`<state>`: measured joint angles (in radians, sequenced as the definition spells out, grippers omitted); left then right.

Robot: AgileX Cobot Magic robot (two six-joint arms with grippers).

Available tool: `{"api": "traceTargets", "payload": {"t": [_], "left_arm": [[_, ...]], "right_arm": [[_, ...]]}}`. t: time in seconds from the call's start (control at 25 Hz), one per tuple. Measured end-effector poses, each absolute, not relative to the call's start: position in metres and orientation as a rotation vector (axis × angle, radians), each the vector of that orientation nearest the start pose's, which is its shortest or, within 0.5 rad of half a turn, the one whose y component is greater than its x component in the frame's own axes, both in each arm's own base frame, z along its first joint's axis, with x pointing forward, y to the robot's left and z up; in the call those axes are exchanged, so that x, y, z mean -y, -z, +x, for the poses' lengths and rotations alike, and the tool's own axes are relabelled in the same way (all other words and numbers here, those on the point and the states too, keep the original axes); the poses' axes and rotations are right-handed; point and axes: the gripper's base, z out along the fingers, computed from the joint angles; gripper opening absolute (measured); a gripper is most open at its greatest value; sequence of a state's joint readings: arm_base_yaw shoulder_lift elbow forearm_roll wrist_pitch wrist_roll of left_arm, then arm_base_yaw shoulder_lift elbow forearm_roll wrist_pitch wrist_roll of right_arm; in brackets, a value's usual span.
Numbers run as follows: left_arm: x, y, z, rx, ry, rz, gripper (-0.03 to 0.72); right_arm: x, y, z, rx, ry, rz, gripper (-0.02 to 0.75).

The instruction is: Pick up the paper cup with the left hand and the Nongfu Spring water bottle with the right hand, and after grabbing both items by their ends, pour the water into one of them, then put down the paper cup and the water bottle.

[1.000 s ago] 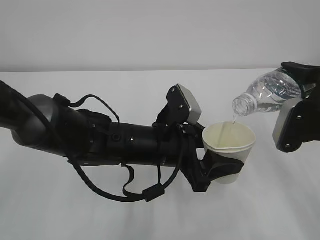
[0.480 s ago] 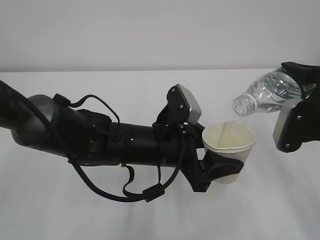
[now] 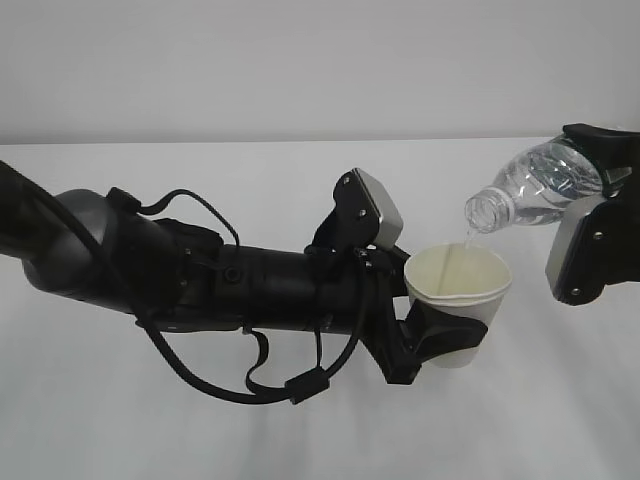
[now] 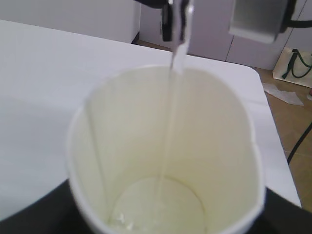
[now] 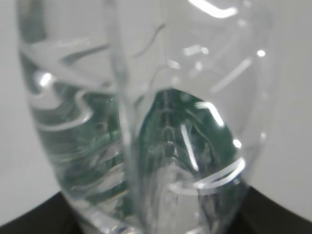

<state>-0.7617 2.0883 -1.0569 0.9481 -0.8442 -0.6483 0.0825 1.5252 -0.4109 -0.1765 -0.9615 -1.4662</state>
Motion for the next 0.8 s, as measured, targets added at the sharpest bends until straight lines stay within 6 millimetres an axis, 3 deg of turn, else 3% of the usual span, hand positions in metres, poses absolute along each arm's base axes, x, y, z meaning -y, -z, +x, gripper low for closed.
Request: {"api": "traceTargets", "payload": {"t": [0.8], "left_arm": [[0.3199,-0.1332,0.2556,-1.586,1.061,1.228,0.481]], "right_arm": [[-0.0348,-0.1970,0.2621,-1.094,1.001,-1.357,0.406]]}}
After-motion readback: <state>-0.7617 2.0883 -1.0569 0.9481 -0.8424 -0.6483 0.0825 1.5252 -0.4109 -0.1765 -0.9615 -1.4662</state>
